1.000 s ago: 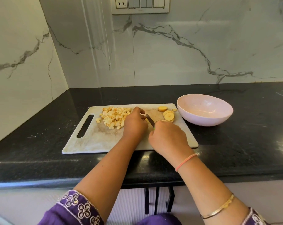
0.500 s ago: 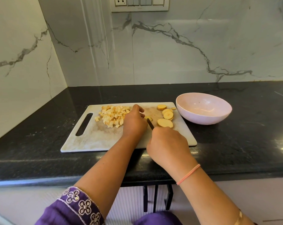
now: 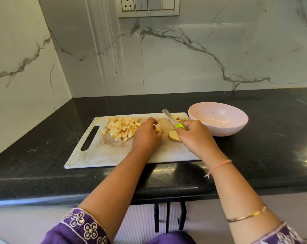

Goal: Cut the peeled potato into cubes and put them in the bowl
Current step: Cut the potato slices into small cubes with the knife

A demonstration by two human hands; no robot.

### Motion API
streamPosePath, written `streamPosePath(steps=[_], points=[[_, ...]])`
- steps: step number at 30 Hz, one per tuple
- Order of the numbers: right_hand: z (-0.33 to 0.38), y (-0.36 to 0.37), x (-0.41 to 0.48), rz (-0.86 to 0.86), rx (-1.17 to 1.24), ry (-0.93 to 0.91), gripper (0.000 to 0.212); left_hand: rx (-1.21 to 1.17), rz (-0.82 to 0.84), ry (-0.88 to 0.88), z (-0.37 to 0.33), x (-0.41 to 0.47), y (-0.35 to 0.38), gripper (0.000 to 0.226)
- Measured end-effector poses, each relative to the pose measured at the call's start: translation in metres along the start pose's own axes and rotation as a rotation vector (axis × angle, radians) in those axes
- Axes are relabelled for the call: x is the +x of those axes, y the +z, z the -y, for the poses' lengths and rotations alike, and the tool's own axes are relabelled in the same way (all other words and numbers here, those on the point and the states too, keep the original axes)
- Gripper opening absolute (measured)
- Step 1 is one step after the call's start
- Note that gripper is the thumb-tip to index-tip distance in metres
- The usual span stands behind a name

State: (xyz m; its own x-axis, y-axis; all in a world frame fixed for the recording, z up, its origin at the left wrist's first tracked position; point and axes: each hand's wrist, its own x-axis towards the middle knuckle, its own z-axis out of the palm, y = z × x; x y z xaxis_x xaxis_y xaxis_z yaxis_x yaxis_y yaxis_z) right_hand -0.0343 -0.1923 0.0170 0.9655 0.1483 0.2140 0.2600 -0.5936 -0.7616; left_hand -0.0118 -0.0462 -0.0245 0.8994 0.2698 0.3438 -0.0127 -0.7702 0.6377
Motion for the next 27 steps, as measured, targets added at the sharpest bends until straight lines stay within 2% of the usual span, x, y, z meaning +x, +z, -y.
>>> streamPosePath(steps=[8,12,16,18,22,27], points=[[-0.019,0.020,0.011,-0.084,0.107,-0.044,0.025,0.210,0.004,0.121,-0.002,0.006,0.005,0.030],[-0.023,0.023,0.007,-0.094,0.120,-0.073,0.025,0.319,-0.051,0.093,0.004,0.008,0.002,0.021],[-0.024,0.023,0.006,-0.125,0.098,-0.091,0.031,0.369,-0.082,0.050,0.008,0.012,-0.004,0.027],[-0.025,0.021,0.006,-0.131,0.115,-0.085,0.035,0.341,-0.090,0.088,0.005,0.013,-0.007,0.031],[-0.027,0.025,0.008,-0.138,0.140,-0.080,0.035,0.318,0.028,0.253,-0.005,0.009,0.001,0.028],[-0.027,0.028,0.007,-0.147,0.163,-0.089,0.029,0.464,0.066,0.200,-0.006,0.013,0.004,0.022]])
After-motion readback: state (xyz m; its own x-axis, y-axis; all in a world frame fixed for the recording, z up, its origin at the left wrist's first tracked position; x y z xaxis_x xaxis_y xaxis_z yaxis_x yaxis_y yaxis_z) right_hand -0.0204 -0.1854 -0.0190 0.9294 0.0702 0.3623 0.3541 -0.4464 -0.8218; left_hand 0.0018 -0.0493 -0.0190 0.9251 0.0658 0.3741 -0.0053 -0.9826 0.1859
